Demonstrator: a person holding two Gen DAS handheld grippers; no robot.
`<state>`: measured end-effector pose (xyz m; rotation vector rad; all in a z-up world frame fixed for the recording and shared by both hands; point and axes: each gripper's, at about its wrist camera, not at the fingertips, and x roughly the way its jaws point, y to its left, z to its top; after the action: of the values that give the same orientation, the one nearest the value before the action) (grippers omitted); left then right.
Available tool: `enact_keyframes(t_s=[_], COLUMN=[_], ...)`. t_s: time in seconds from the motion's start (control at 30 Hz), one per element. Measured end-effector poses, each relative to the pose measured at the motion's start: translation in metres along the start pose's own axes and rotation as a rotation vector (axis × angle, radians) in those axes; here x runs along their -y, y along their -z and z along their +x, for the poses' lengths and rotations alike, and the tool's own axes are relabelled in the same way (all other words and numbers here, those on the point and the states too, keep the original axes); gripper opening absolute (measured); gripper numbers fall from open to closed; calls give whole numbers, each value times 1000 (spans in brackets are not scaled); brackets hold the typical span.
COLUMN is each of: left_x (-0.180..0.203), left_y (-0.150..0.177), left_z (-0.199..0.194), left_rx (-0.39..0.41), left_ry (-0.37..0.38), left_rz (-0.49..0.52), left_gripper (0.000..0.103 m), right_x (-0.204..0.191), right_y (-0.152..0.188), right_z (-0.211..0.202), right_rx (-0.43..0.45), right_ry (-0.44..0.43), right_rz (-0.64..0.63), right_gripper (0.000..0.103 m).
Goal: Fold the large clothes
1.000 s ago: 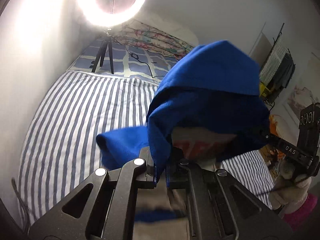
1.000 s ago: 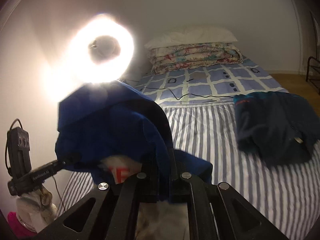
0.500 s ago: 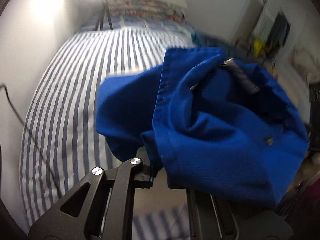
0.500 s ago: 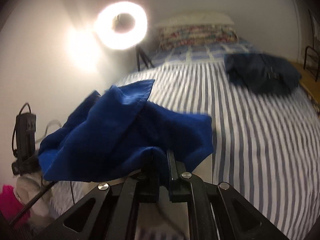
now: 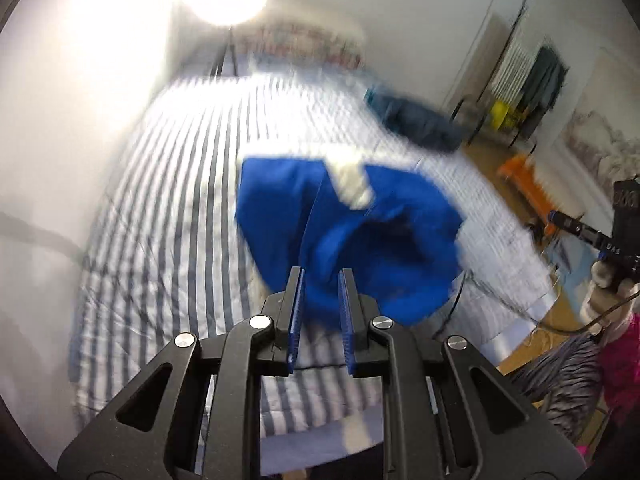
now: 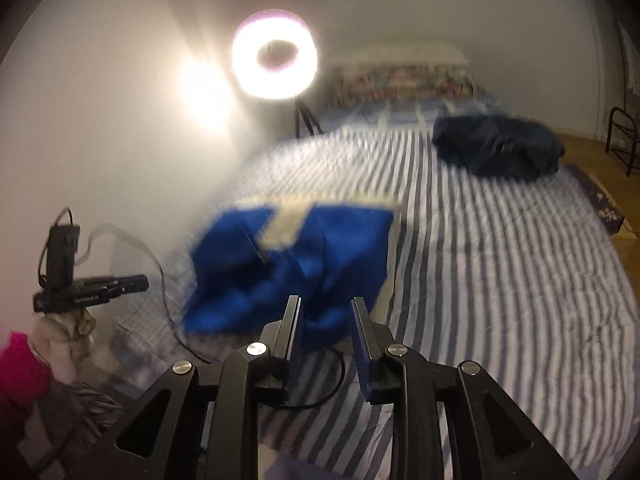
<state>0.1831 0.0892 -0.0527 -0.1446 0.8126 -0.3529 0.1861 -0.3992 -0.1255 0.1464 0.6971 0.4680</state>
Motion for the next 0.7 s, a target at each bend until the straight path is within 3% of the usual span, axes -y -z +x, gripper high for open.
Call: enact_keyframes(t_s=[0.13,0.3,0.37,0.43,0.5,0.57,0.6,0.7], left_x=[32,66,71,78,82,82,77,51], left_y=[-28,-70,-84,-99,-110,-118,-118,-114], left_z=[-67,-146,-172,-195,-206,-202,-196,-144], left_rx=[111,236,268,294,318,332,323,239], left_ry=[33,103,129,157,172,159,162,170], left_rz=[53,68,58,57,66,62,49,-36], left_gripper=[29,32,41,44,48,64,65,65], right_x=[-12,-31,-37,-43,-49,-51,-50,-39], right_y=[-25,-55,-66,-76,-86,-91,-91,-86], right_z=[-65,-143,-163,-184,-197,-196,-191,-155], right_rx=[109,246,277,309,331,340,335,273], right_ry=[-39,-98,-120,-136,-140,-130,-130,-131], right_rz=[-14,-40,-49,-65,-85,-99,-93,-47], right_gripper=[27,31,33,36,37,46,54,54])
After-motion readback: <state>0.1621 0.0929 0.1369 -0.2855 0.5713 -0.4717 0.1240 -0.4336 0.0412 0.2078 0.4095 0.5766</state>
